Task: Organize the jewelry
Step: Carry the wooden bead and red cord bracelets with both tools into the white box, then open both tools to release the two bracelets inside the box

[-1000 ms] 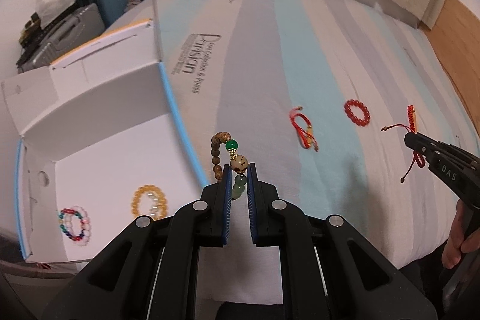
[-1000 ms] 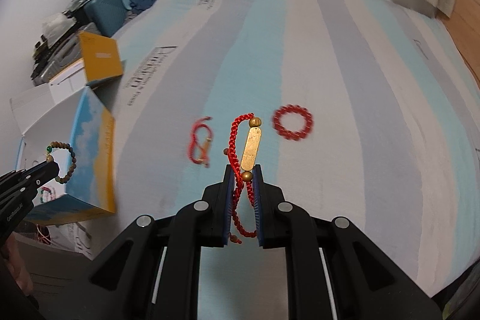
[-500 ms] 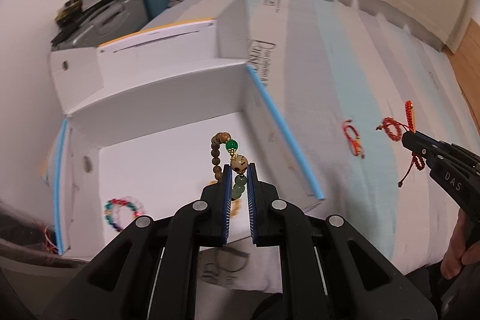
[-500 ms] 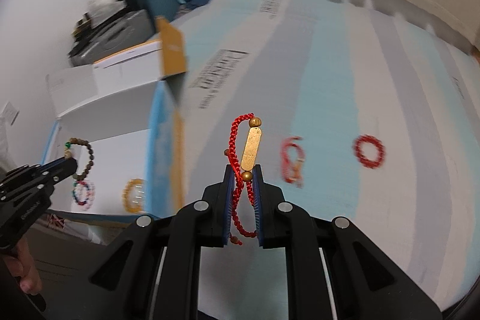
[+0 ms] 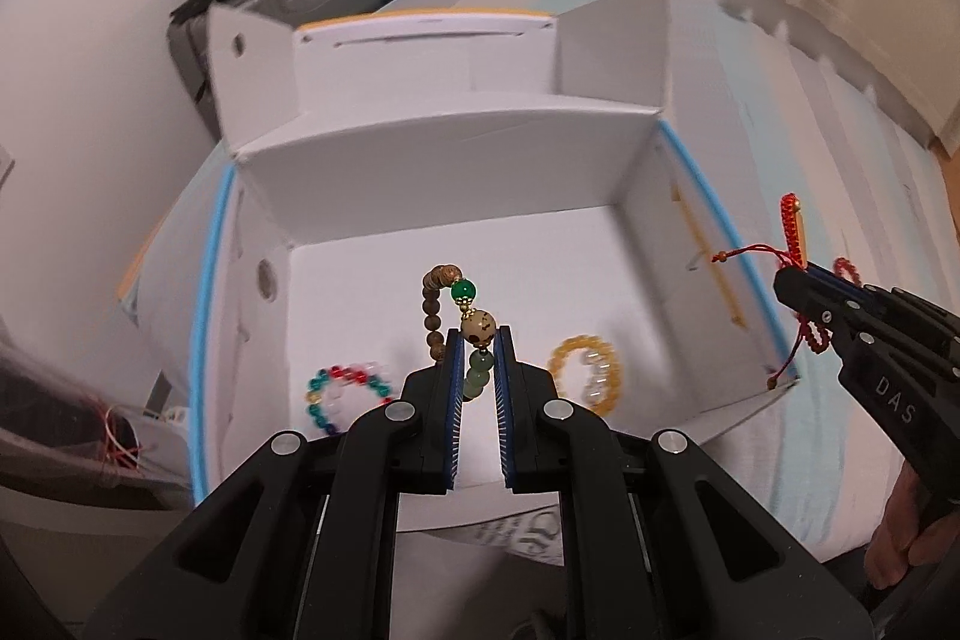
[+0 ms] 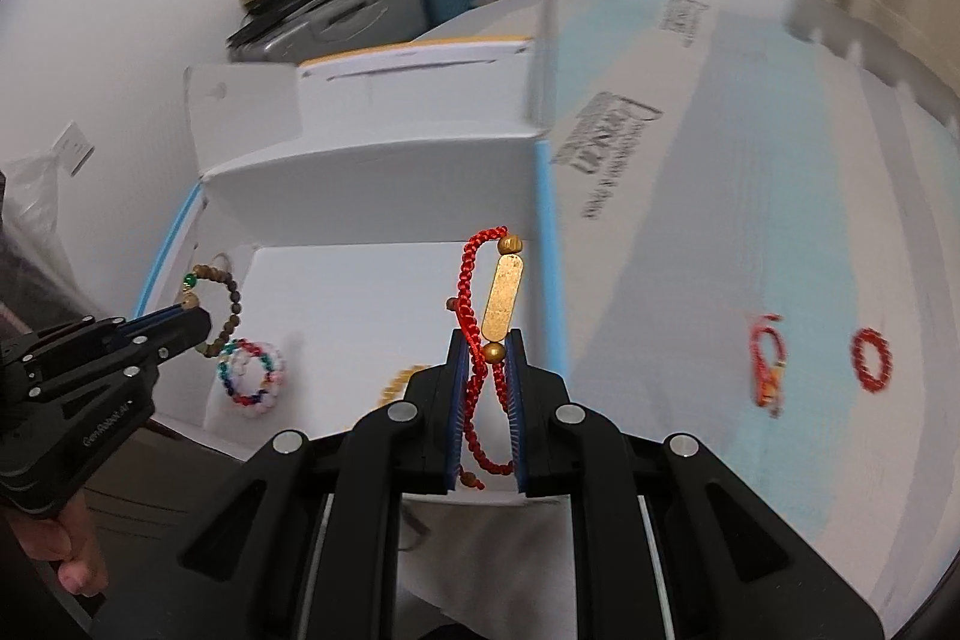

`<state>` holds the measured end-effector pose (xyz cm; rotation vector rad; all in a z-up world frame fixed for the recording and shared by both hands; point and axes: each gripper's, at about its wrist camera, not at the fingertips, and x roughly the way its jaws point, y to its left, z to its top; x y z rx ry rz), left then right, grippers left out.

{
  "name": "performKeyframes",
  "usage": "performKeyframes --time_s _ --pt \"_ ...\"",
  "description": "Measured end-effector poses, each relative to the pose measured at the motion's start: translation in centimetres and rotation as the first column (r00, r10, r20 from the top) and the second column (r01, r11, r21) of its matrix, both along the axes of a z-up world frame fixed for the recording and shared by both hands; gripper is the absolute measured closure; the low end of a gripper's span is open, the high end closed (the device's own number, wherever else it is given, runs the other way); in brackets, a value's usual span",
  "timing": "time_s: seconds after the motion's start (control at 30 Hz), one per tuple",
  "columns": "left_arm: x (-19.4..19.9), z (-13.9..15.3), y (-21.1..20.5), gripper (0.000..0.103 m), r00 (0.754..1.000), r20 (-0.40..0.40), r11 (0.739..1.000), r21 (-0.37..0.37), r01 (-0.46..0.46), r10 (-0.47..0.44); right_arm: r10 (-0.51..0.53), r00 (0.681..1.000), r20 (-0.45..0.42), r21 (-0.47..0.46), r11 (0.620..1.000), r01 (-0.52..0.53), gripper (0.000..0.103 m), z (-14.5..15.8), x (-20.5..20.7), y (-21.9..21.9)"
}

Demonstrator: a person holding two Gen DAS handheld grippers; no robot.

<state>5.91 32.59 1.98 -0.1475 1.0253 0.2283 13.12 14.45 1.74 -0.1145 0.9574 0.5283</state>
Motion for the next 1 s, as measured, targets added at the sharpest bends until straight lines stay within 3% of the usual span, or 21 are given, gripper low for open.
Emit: performKeyframes --time_s 0.43,0.73,1.0 --pt "0.1 -4.7 4.3 0.094 0.995 -0.088 0.997 -0.042 -0.061 0.057 0.063 0.987 -0.145 -0.113 0.99 -0.08 0.092 -5.7 1.0 7.2" --pt "0.9 -8.3 5.4 0.094 0.985 -0.164 0.995 -0.068 -0.074 0.062 0.052 0.965 -0.255 -0.199 0.974 -0.105 0.091 -10.3 2.2 8.9" --pt "1.7 -10.0 5.5 0.093 0.976 -0.214 0.995 -0.075 -0.068 0.05 0.05 0.958 -0.281 -0.226 0.967 -0.117 0.091 -11.7 2.5 9.6"
